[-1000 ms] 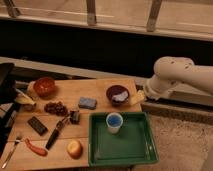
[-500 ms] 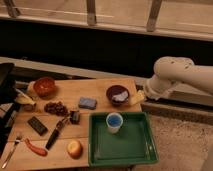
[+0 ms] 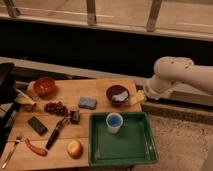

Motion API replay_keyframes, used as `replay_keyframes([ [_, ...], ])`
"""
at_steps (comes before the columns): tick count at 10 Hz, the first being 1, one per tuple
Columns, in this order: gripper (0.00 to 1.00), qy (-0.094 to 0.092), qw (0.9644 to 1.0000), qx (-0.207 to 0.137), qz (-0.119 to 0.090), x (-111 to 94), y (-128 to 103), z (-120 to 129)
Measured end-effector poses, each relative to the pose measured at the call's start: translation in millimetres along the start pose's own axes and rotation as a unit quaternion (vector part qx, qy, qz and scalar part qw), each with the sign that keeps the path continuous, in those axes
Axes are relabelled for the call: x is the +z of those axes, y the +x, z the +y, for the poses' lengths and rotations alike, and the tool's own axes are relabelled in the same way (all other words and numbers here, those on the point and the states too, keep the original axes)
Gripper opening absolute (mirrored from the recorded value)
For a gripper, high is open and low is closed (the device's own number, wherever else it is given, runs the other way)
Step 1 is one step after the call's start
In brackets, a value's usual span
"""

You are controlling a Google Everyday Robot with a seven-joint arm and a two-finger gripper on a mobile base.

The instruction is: Place towel in tray

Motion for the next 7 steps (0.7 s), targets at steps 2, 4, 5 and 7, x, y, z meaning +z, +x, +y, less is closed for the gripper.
replay_keyframes([
  [2, 0.79, 0.0, 1.0, 0.0, 0.0, 0.0, 0.2, 0.2],
  [4, 0.79, 0.021, 0.9996, -0.013, -0.013, -7.8, -5.4, 0.6],
  [5, 0.79, 0.034, 0.9989, -0.022, -0.024, -16.8, -15.6, 5.1],
  [7, 0.79, 0.048, 0.9971, -0.039, -0.044, -30.5, -42.7, 8.7],
])
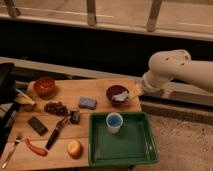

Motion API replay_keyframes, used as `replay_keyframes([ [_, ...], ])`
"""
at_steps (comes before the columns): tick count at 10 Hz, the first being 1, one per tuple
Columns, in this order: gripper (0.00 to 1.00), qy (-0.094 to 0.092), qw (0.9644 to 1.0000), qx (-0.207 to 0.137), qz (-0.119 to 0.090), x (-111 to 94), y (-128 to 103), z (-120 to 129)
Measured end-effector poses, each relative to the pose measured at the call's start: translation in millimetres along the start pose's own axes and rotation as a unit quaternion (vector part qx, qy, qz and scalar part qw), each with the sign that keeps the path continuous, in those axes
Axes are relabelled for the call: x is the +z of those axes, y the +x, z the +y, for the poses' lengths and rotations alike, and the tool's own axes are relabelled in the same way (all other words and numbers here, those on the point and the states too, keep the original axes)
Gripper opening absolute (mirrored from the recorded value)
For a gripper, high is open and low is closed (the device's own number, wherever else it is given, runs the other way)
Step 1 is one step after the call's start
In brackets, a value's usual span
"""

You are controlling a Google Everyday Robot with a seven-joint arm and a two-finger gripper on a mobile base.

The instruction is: Place towel in tray

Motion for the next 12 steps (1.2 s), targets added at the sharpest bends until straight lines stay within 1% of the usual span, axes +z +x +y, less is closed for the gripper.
replay_keyframes([
  [1, 0.79, 0.0, 0.9999, -0.011, -0.008, 3.2, -18.5, 4.8],
  [2, 0.79, -0.002, 0.9997, -0.02, -0.014, 7.6, -31.3, 7.6],
  [3, 0.79, -0.012, 0.9992, -0.029, -0.026, 13.8, -46.0, 4.7],
  [5, 0.79, -0.039, 0.9978, -0.031, -0.043, 23.2, -65.5, -5.8],
  [6, 0.79, -0.06, 0.9965, -0.031, -0.049, 35.9, -76.2, -11.7],
  [7, 0.79, -0.074, 0.9953, -0.035, -0.052, 49.3, -83.9, -8.4],
  [8, 0.79, -0.08, 0.9944, -0.043, -0.054, 59.6, -91.2, -1.1],
  [11, 0.79, -0.079, 0.9946, -0.041, -0.054, 60.1, -89.6, -4.4],
  [12, 0.79, -0.08, 0.9944, -0.043, -0.054, 60.7, -91.3, -1.1],
])
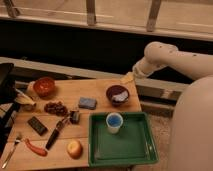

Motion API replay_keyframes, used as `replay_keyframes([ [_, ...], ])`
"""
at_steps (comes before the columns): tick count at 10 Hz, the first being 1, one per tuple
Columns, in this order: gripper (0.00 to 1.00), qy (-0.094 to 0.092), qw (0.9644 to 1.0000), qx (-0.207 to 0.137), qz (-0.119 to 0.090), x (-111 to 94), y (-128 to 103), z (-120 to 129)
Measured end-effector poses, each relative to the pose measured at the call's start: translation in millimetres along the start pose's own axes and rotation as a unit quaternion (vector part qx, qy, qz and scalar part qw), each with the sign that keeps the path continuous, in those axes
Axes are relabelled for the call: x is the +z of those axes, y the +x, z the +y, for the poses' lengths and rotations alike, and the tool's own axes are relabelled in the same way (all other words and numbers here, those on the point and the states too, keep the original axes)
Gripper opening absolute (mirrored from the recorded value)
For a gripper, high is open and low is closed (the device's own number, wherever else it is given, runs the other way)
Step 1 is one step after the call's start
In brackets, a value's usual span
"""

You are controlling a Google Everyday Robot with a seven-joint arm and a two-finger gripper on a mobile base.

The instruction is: Place towel in tray

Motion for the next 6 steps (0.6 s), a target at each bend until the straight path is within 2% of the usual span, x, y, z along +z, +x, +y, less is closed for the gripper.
replay_keyframes([
  [1, 0.79, 0.001, 1.0, 0.002, -0.001, 0.8, 1.5, -1.1],
  [2, 0.79, 0.013, 0.9999, 0.007, -0.007, 6.0, 2.8, -2.2],
  [3, 0.79, 0.017, 0.9998, 0.007, -0.009, 13.9, 3.8, -0.3],
  [6, 0.79, 0.019, 0.9998, 0.01, 0.006, 54.9, 15.2, -0.8],
])
